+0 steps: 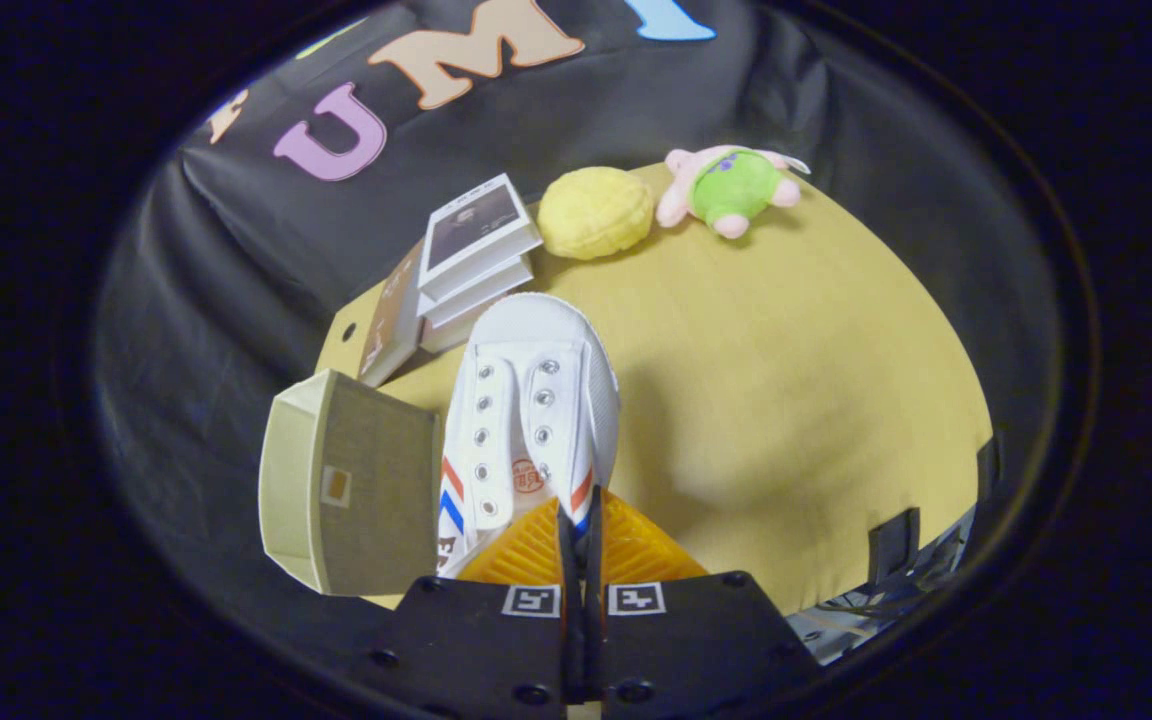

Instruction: Open the storage box then place both shoes into the box .Put the left shoe in first, then the right shoe, with the right side of both shoes facing outward in a uniform manner.

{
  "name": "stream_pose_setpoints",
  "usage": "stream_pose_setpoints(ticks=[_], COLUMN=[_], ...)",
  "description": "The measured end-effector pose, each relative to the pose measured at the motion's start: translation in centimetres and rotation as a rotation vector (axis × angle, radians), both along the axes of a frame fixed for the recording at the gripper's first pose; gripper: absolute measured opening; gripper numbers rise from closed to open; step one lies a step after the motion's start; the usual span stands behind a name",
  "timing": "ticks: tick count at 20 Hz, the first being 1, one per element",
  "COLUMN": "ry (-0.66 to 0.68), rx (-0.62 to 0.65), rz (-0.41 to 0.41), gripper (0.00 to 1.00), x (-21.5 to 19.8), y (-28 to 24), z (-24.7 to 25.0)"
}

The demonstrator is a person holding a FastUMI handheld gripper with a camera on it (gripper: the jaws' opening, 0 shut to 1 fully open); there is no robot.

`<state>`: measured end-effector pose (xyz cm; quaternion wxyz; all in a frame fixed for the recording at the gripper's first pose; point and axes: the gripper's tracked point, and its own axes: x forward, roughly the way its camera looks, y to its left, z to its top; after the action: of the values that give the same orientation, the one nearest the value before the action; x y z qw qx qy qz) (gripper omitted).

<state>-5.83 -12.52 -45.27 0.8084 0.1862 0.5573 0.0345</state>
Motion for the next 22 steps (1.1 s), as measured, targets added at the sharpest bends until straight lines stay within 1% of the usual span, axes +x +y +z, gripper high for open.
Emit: stream_pose_setpoints(ticks=[3,8,12,17,22], ry=[-0.016,-0.051,-0.058,-0.058,-0.048], rx=[0.028,0.060,0.097,0.107,0.112], rz=[0.017,0.074,0.106,0.146,0.201], gripper=[0.04,0.04,0.04,0.04,0.04], x=[0.3,1.1,1.3,1.1,0.5], y=[3.4,9.1,13.8,18.4,22.4], z=[1.8,4.6,6.0,6.3,5.4])
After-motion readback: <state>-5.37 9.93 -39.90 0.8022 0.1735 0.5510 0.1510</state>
